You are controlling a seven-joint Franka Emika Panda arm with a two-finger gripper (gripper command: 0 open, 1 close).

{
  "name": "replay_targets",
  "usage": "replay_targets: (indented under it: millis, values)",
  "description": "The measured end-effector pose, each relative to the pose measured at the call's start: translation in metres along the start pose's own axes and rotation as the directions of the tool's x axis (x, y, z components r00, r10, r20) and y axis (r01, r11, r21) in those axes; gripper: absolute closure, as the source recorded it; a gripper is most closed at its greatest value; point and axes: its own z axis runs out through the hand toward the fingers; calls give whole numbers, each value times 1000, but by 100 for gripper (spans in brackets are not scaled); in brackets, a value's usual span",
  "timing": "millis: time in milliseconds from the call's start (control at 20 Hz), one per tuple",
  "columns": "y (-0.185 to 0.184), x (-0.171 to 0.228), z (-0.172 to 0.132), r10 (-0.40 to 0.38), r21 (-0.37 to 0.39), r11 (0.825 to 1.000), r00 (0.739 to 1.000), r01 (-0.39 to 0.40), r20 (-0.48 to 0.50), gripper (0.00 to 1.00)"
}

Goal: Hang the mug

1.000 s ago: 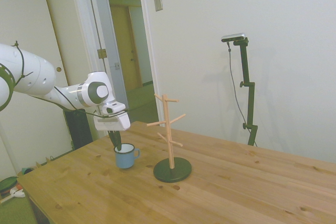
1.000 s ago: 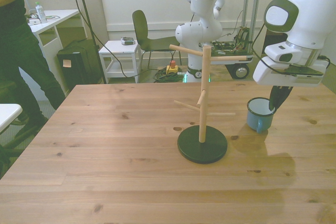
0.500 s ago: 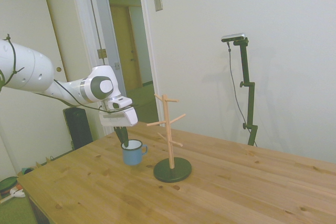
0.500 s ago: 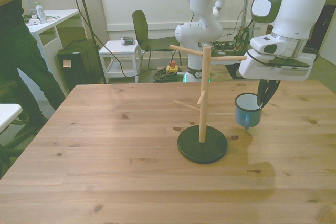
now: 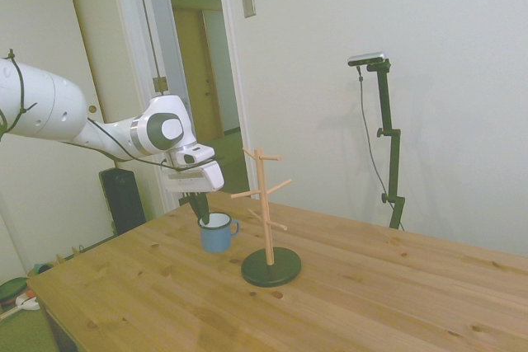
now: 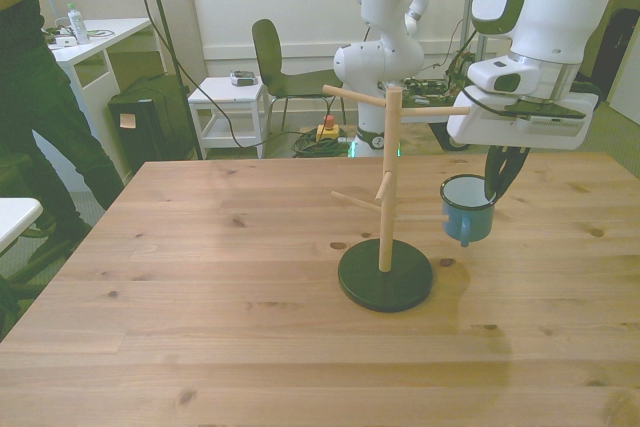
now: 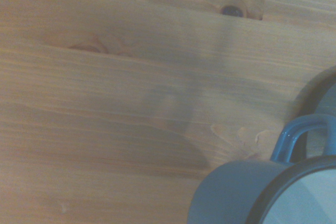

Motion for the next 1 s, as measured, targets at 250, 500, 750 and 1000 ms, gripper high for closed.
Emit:
replay_targets:
  millis: [250,500,750,1000]
  values:
    - [3,9,-11,4,-1,1000,1000,-4,-9,100]
    - [4,16,-22,0,-2,1000,1000,0,-20,100]
    - [4,19,-29,-1,-6,1000,1000,1,-28,100]
    - [6,25,-35,3,-7,1000,999,-4,-32,100]
